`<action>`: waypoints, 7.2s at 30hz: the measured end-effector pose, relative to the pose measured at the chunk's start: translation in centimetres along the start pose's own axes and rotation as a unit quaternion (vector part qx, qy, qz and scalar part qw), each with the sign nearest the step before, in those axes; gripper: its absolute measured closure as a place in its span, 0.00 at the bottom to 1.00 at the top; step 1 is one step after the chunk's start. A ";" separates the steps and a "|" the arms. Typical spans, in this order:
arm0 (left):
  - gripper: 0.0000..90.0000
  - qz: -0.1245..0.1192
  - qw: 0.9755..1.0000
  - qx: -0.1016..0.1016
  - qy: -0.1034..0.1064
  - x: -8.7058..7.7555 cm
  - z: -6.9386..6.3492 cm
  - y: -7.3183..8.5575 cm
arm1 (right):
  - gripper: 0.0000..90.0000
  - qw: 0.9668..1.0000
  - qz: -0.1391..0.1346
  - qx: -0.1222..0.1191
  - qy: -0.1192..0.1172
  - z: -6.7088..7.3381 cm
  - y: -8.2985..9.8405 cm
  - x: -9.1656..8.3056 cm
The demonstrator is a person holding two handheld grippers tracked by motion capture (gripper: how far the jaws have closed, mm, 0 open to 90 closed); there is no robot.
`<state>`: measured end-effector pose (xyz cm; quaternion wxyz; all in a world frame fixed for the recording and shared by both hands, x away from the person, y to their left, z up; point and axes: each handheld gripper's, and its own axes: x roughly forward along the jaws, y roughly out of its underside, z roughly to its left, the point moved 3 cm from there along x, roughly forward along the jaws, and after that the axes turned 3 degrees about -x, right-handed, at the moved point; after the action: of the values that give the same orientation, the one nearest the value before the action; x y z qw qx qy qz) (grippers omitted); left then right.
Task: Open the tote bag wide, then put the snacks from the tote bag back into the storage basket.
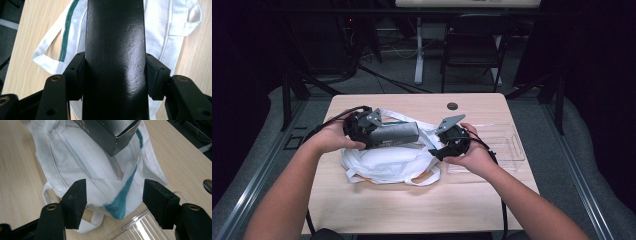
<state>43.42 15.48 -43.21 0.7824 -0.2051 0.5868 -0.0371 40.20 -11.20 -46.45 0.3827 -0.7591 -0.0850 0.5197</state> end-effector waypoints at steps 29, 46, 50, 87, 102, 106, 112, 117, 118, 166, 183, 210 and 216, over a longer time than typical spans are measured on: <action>0.48 -0.012 0.999 0.034 -0.008 -1.7 0.6 -5.3 | 0.48 0.998 0.030 -0.058 -0.016 -3.4 -0.3 -3.3; 0.48 -0.021 0.998 0.053 0.001 -1.6 -0.3 -7.7 | 0.32 0.997 0.030 -0.068 -0.017 -5.6 -0.7 -5.4; 0.48 -0.028 0.998 0.056 0.006 -1.4 -0.5 -8.2 | 0.30 0.995 0.037 -0.091 -0.015 -5.6 -0.9 -5.5; 0.48 -0.070 0.991 0.110 0.036 0.6 -4.0 -12.9 | 0.31 0.983 0.086 -0.156 -0.050 -3.4 -2.3 -3.3; 0.48 -0.074 0.990 0.114 0.038 1.0 -4.4 -13.0 | 0.37 0.980 0.102 -0.157 -0.066 -3.3 -2.1 -2.7; 0.48 -0.072 0.989 0.121 0.040 1.1 -4.4 -13.0 | 0.41 0.979 0.107 -0.157 -0.067 -3.3 -2.0 -2.5; 0.48 -0.073 0.989 0.122 0.043 1.3 -4.5 -13.0 | 0.43 0.975 0.123 -0.171 -0.072 -3.3 -2.0 -2.5; 0.47 -0.074 0.989 0.119 0.047 1.4 -4.5 -13.0 | 0.44 0.972 0.124 -0.182 -0.077 -3.3 -1.9 -2.5; 0.47 -0.074 0.989 0.119 0.048 1.4 -4.6 -13.0 | 0.45 0.972 0.123 -0.183 -0.076 -3.3 -1.9 -2.5; 0.37 -0.098 0.995 0.012 0.008 -2.2 -1.1 -6.3 | 0.46 0.970 0.142 -0.185 -0.067 -4.6 -0.9 -2.2; 0.43 -0.065 0.994 -0.084 -0.021 -0.8 -0.7 -2.4 | 0.46 0.969 0.147 -0.187 -0.062 -5.1 -0.8 -2.6; 0.52 -0.066 0.972 -0.222 -0.042 3.0 -1.9 2.3 | 0.46 0.972 0.154 -0.172 -0.043 -7.1 1.5 -4.2; 0.51 -0.080 0.968 -0.236 -0.037 3.7 -2.4 3.0 | 0.46 0.972 0.157 -0.169 -0.040 -7.5 1.9 -4.5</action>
<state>41.76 16.41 -48.22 0.7277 -0.4316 0.5310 0.0480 44.09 -18.58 -43.17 0.1592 -0.7953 -0.0666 0.5811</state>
